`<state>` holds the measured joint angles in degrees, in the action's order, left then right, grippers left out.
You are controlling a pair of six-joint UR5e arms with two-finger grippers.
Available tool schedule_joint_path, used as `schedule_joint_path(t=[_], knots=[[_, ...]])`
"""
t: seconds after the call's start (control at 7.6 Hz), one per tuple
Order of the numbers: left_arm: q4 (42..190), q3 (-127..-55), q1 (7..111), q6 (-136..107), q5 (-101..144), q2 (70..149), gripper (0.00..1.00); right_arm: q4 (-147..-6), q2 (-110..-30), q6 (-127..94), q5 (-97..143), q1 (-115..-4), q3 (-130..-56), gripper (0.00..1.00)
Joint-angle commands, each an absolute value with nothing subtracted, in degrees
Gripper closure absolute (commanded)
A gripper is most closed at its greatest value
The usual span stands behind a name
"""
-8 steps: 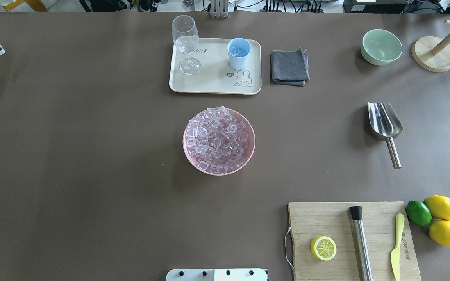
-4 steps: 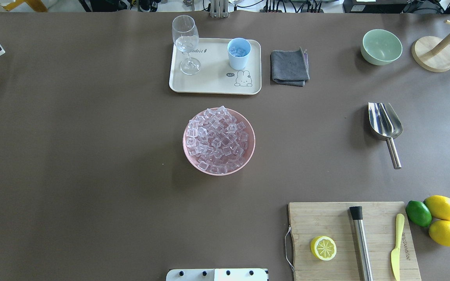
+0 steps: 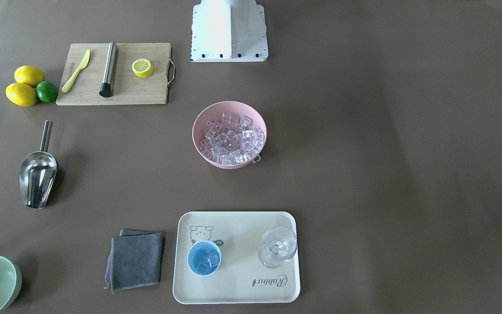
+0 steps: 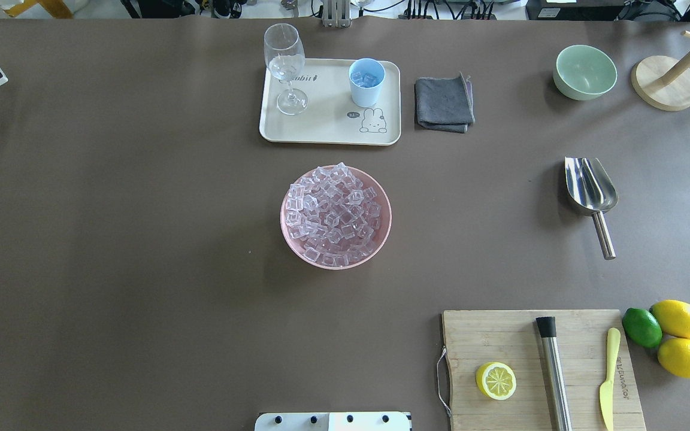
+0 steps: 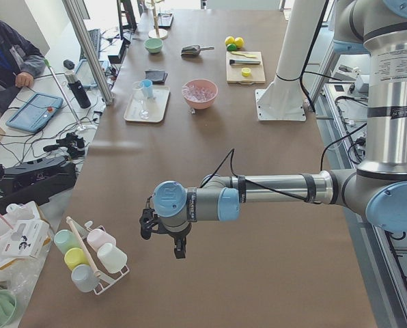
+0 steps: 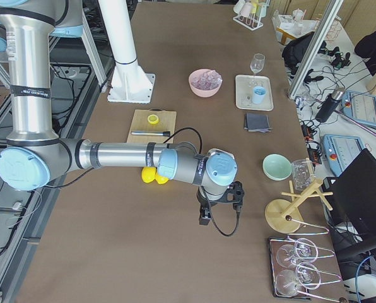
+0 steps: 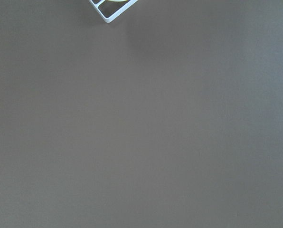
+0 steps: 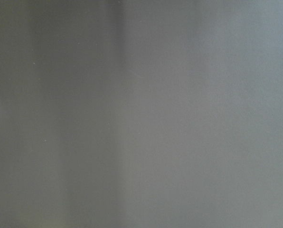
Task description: Put ice in cup with scoop
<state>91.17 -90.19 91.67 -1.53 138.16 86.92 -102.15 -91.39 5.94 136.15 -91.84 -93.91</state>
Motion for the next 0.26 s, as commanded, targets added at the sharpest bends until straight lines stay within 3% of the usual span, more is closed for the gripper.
schedule_joint_path(t=[0.0, 0.13], knots=[[93.15, -90.18, 91.58, -1.49, 138.16, 86.92, 0.02, -102.13, -91.23, 5.89, 136.14, -91.85, -93.78, 0.00], [93.08, -90.26, 91.58, -1.67, 138.25, 86.92, 0.02, -102.13, -91.23, 5.89, 136.14, -91.85, -93.61, 0.00]])
